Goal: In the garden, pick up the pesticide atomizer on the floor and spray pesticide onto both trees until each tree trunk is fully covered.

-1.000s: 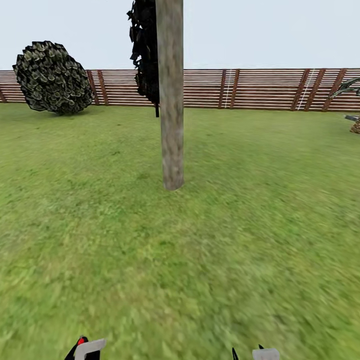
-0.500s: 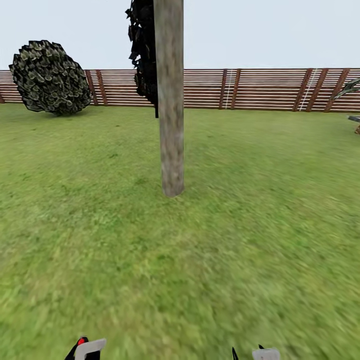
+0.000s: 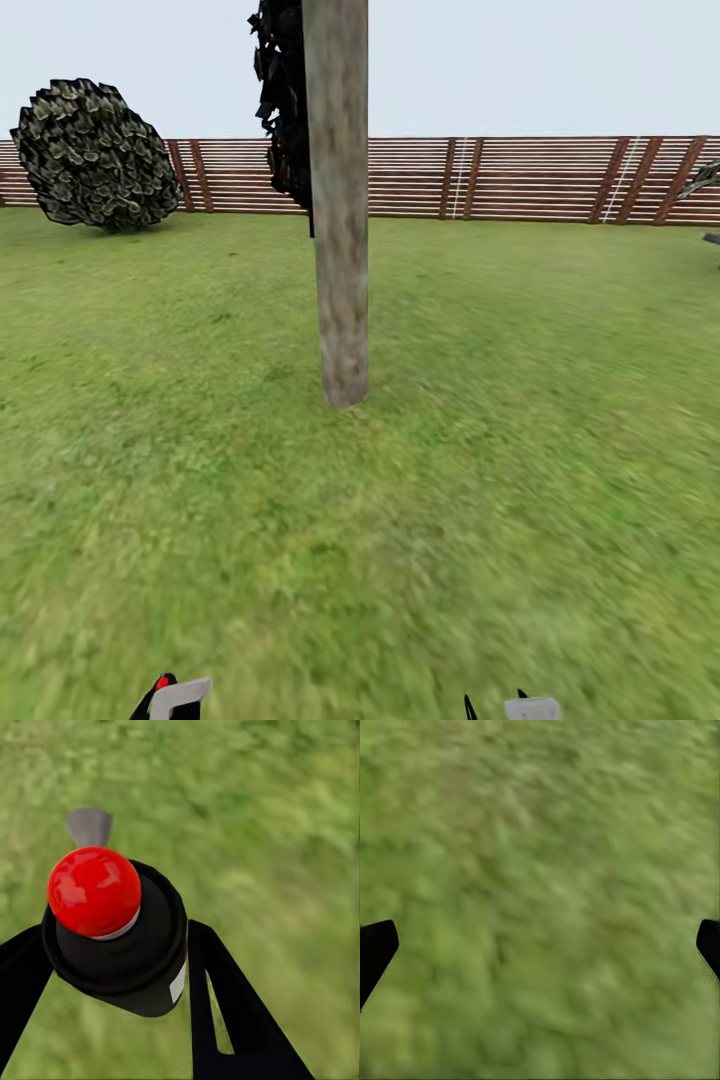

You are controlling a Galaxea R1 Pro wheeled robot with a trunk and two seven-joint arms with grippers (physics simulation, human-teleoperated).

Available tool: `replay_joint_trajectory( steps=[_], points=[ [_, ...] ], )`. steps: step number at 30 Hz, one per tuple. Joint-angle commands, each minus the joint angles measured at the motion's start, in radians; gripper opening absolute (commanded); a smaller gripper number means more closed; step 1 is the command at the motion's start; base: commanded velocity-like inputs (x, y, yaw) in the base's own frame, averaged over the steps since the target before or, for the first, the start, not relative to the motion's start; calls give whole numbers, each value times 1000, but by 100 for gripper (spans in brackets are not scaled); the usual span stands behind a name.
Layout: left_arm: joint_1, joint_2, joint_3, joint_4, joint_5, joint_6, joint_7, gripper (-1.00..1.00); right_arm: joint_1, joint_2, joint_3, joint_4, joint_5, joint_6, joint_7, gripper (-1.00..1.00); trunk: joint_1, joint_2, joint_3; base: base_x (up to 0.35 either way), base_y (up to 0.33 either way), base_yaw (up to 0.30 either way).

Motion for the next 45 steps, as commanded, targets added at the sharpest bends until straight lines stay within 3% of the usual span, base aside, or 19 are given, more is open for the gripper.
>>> replay_joint_trajectory(
  steps=[1, 45],
  points=[
    [-1, 0, 2, 1, -7, -3, 4, -100, -1, 0, -8, 0, 7, -3, 3, 100, 0, 0, -1, 338, 0, 0],
    [-1, 0, 1, 0, -9, -3, 4, -100, -1, 1, -8, 0, 7, -3, 3, 100, 0, 0, -1, 338, 0, 0]
  ],
)
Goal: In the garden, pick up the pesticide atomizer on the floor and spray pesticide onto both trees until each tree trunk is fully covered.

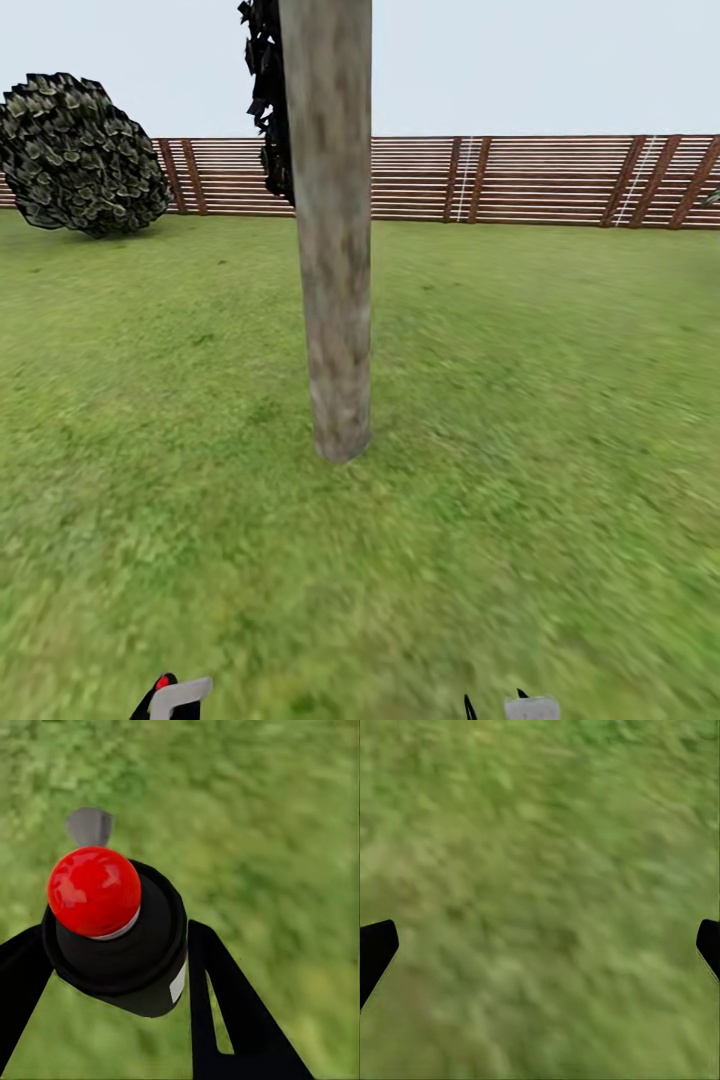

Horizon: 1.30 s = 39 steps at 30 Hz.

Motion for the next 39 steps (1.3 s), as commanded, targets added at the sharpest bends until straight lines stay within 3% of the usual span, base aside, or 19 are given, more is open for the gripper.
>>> replay_joint_trajectory(
  steps=[1, 14, 16, 18, 19, 21, 25, 26, 27, 29, 30, 33, 36, 39],
  points=[
    [-1, 0, 2, 1, -8, -3, 4, -100, 0, 0, -8, 0, 7, -3, 3, 100, 0, 0, -1, 338, 0, 0],
    [0, 2, -13, -1, -20, -3, -2, -100, 0, 1, -9, -2, 5, -3, 5, 100, 0, 0, -1, 338, 0, 0],
    [-1, 6, -19, -2, -21, -2, -18, -100, 0, 1, -9, -10, 5, -3, 6, 100, 0, 0, -1, 338, 0, 0],
    [-6, 12, -36, -8, -27, 0, -82, -100, 0, 1, -9, -83, 23, -1, 8, 100, 0, 0, -1, 338, 0, 0],
    [-10, 16, -45, -12, -38, 4, -141, -100, 0, 1, -9, -161, 79, 6, 9, 100, 0, 0, -1, 332, 0, 0],
    [-11, 19, -57, -15, -72, 7, -195, -100, -2, 2, -8, -222, 167, 25, 13, 100, 0, 0, -1, 319, 0, 0],
    [-16, 22, -83, -20, -239, 30, -270, -100, -32, 6, -8, -280, 366, 97, 71, 100, 0, 0, -1, 285, 0, 0],
    [-17, 22, -85, -22, -262, 36, -279, -100, -41, 7, -8, -283, 384, 106, 86, 100, 0, 0, -1, 257, 0, 0],
    [-20, 20, -86, -29, -308, 51, -297, -100, -61, 9, -8, -287, 415, 122, 122, 100, 0, 0, -1, 242, 0, 0],
    [-43, 15, -88, -63, -420, 119, -379, -100, -122, 13, -9, -292, 459, 167, 245, 100, 0, 0, -1, 131, 0, 0],
    [-73, 18, -90, -100, -487, 205, -545, -100, -165, 14, -9, -294, 471, 209, 369, 100, 0, 0, -1, 23, 0, 0],
    [-112, 25, -90, -126, -517, 254, -741, -100, -183, 16, -8, -296, 475, 222, 467, 100, 0, 0, -1, 11, 0, 0],
    [-176, 55, -89, -141, -534, 296, -951, -100, -197, 32, -6, -299, 477, 228, 545, 100, 0, 0, -1, 3, 0, 0],
    [-227, 72, -89, -146, -539, 328, -1068, -100, -214, 48, 14, -299, 488, 237, 568, 100, 0, 0, -1, 1, 0, 0]
  ],
)
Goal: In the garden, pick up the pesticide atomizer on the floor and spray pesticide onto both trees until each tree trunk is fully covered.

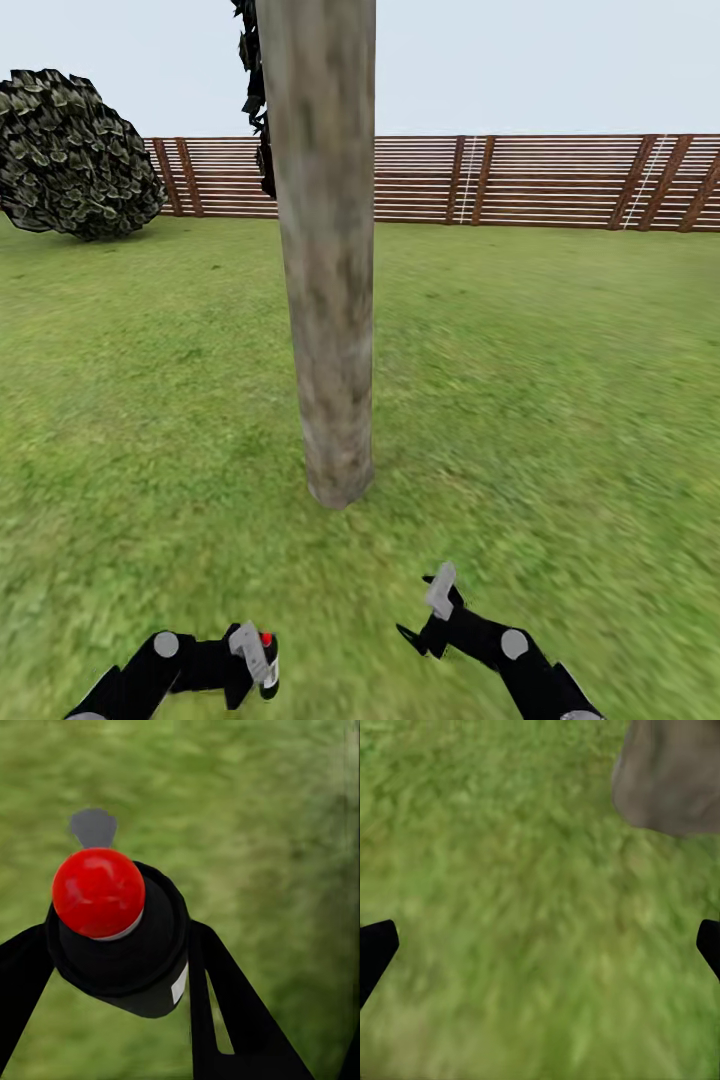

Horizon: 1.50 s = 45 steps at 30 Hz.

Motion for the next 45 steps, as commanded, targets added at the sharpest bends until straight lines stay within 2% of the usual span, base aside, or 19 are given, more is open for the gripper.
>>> replay_joint_trajectory(
  steps=[1, 2, 3, 6, 10, 11, 14, 16, 17, 23, 28, 30, 32, 34, 36, 40, 41, 45],
  points=[
    [-21, 3, 2, -1, -17, 5, -37, -100, -8, 5, 11, -1, 15, 8, 10, 100, 0, 0, -1, 0, 0, 0],
    [-39, 5, 1, -2, -25, 17, -59, -100, -15, 7, 33, -1, 20, 23, 12, 100, 0, 0, -1, 0, 0, 0],
    [-68, 9, 1, -3, -56, 32, -83, -100, -27, 14, 79, -1, 25, 57, 15, 100, 0, 0, -1, 0, 0, 0],
    [-93, 9, 1, -2, -123, 40, -97, -100, -35, 27, 122, -2, 27, 85, 17, 100, 0, 0, -1, 0, 0, 0],
    [-104, 3, 1, -1, -236, 47, -106, -100, -40, 69, 138, -2, 31, 96, 33, 100, 0, 0, -1, 0, 0, 0],
    [-105, 1, 2, -1, -253, 48, -111, -100, -42, 75, 139, -2, 31, 97, 50, 100, 0, 0, -1, 0, 0, 0],
    [-106, 1, 2, -1, -280, 48, -142, -100, -53, 86, 141, -28, 32, 98, 146, 100, 0, 0, -1, 0, 0, 0],
    [-106, 3, 2, -1, -284, 48, -173, -100, -61, 89, 141, -46, 32, 99, 196, 100, 0, 0, -1, 0, 0, 0],
    [-106, 5, 2, -1, -285, 48, -195, -100, -63, 90, 141, -53, 31, 99, 216, -100, 0, 0, -1, 0, 0, 0],
    [-105, -1, 1, -1, -286, 47, -220, -100, -68, 90, 141, -60, 32, 99, 242, -100, 0, 0, -1, 0, 0, 0],
    [-105, -8, 2, -2, -284, 47, -222, -100, -68, 91, 143, -60, 32, 99, 305, -100, 0, 0, -1, 0, 0, 0],
    [-105, -14, 2, -3, -284, 46, -222, -100, -68, 92, 164, -60, 32, 99, 312, -100, 0, 0, -1, 0, 0, 0],
    [-105, -26, -2, -3, -284, 45, -222, -100, -68, 92, 216, -61, 31, 99, 313, -100, 0, 0, -1, 0, 0, 0],
    [-105, -35, -11, -3, -284, 45, -222, -100, -68, 92, 254, -62, 30, 99, 313, -100, 0, 0, -1, 0, 0, 0],
    [-105, -50, -27, -4, -284, 45, -222, -100, -68, 93, 273, -63, 28, 99, 312, -100, 0, 0, -1, 0, 0, 0],
    [-106, -71, -69, -4, -284, 45, -221, -100, -68, 96, 282, -63, 28, 99, 312, -100, 0, 0, -1, 0, 0, 0],
    [-105, -83, -87, -4, -284, 45, -220, -100, -68, 96, 283, -63, 28, 99, 311, -100, 0, 0, -1, 0, 0, 0],
    [-105, -97, -106, -3, -284, 44, -220, -100, -68, 97, 284, -63, 28, 99, 311, -100, 0, 0, -1, 0, 0, 0]
  ],
)
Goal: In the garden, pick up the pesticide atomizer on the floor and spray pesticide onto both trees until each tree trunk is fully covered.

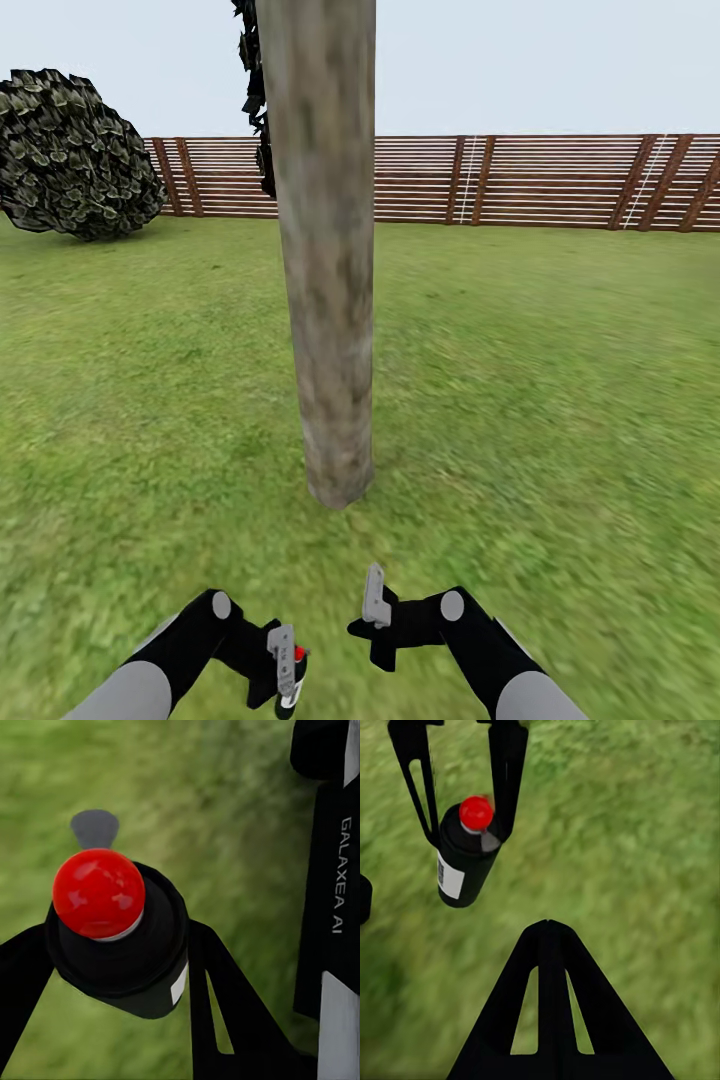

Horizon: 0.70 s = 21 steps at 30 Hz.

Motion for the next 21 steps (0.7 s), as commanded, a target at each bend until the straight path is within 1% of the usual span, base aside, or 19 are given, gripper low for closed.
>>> replay_joint_trajectory(
  steps=[1, 6, 16, 21],
  points=[
    [0, -1, -4, -1, -4, -12, 0, -100, 0, 0, -1, -1, 9, -5, 1, -100, 0, 0, -1, 0, 0, 0],
    [0, -12, -5, -1, -3, -17, 0, -100, 0, 0, -1, -1, 9, -6, 1, -100, 0, 0, -1, 0, 0, 0],
    [-1, -52, -4, -1, -2, -19, 5, -100, 0, 0, -1, -1, 7, -7, 1, -100, 0, 0, -1, 0, 0, 0],
    [-3, -60, -2, -3, 6, -18, 13, -100, 0, 0, -1, -1, 7, -7, 1, -100, 0, 0, -1, 0, 0, 0]
  ],
)
